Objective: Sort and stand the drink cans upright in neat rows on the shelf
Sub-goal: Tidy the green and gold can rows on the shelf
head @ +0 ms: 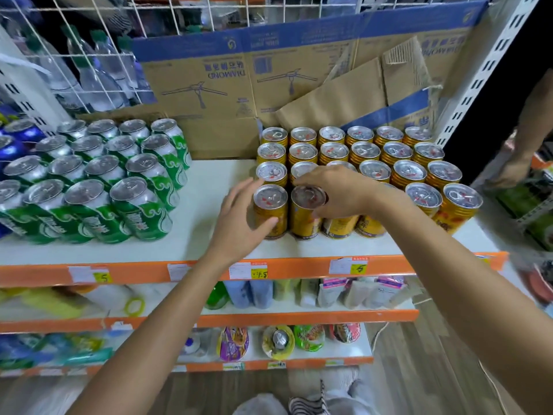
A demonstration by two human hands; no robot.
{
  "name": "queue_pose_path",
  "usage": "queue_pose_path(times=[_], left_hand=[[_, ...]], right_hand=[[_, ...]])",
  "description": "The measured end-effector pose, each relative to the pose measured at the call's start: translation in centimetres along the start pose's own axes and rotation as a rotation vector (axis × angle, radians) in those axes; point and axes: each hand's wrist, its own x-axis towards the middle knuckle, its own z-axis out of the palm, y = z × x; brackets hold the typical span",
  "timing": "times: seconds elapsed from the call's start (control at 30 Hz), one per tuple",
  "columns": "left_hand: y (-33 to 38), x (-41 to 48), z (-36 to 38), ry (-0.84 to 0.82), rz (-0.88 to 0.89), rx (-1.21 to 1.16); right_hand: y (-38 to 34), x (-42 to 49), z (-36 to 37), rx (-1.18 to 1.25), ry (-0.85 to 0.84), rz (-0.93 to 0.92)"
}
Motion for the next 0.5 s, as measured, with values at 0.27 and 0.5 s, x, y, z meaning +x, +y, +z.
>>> queue_pose_path(times=[0.27, 0.5], left_hand=[[2.9, 1.8, -1.1, -0.174, 0.164, 0.428], [4.4, 2.4, -1.5, -0.241, 0.088, 0.471]], right_hand=[[-0.1, 0.5, -0.6, -0.061, -0.083, 0.013], [0.0, 1.1, -0.5, -0.131, -0.049, -0.036]])
